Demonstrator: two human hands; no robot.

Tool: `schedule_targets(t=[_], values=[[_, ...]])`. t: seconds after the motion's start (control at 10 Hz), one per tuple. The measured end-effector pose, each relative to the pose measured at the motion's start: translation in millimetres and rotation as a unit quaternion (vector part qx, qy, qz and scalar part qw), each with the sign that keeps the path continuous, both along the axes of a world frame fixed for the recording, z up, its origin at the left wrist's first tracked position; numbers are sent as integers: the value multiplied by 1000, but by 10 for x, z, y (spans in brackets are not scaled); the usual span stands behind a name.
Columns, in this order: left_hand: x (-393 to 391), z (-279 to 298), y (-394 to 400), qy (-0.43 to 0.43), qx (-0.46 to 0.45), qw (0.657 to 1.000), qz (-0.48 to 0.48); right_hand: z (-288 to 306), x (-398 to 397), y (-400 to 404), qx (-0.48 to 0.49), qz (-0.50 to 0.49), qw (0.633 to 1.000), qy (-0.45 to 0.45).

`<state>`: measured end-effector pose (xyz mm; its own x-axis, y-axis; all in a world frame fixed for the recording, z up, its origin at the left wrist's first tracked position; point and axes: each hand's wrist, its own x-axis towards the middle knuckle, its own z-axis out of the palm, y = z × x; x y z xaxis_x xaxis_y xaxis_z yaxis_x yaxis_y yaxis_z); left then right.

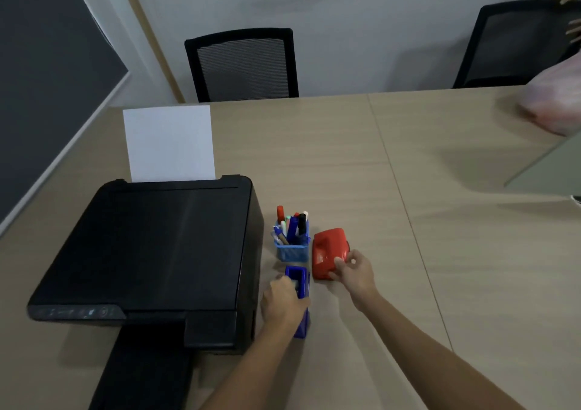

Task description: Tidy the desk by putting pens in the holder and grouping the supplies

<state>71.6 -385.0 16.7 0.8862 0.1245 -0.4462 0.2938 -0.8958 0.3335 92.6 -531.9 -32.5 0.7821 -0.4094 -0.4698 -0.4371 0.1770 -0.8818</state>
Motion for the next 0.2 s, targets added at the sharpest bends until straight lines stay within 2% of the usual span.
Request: schedule_targets(t=[0.2], values=[[39, -65, -17, 9, -19, 1000, -3, 4, 16, 1, -35, 34, 999, 22]])
